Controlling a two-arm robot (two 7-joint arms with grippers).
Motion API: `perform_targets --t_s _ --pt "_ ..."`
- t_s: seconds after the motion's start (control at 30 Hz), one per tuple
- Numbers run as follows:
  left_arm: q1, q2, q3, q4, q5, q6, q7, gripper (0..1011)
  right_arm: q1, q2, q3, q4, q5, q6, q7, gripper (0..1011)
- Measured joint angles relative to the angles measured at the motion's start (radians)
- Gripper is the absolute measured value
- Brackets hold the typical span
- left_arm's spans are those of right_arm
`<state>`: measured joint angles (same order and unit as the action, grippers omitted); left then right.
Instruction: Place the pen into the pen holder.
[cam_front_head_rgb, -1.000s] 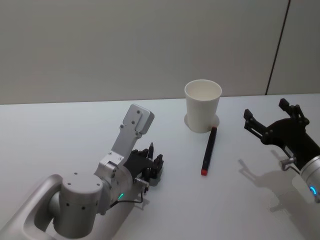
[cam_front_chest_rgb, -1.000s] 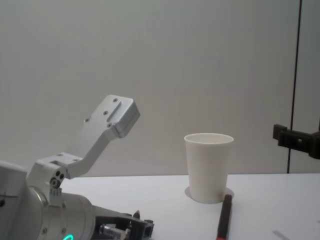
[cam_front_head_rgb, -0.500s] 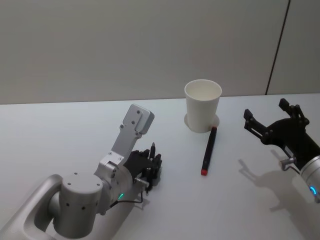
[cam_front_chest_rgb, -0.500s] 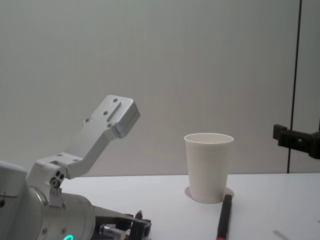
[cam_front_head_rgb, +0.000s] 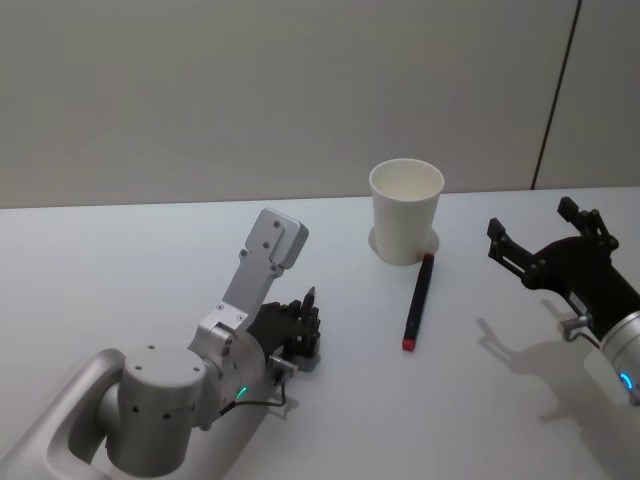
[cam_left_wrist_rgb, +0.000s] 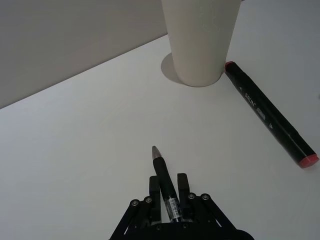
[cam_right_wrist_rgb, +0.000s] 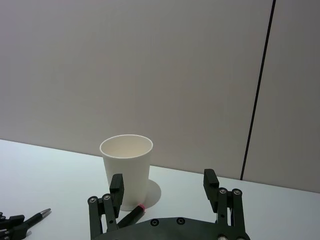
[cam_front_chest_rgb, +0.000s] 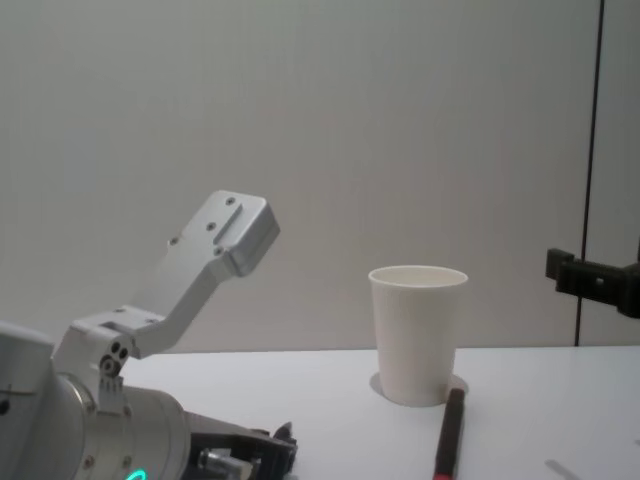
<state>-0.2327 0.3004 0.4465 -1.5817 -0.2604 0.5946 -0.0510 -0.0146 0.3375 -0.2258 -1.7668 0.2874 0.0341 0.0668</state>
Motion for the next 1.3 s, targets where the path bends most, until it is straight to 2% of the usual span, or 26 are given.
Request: perform_targets --t_s 0.43,1.3 --pt "0.000 0.000 0.000 0.000 0.000 0.001 0.000 141 0.000 0.000 0.000 0.000 0.000 0.000 0.000 1001" --pt "0.000 0.000 0.000 0.000 0.000 0.001 0.000 138 0.000 0.000 0.000 0.000 0.000 0.000 0.000 1001"
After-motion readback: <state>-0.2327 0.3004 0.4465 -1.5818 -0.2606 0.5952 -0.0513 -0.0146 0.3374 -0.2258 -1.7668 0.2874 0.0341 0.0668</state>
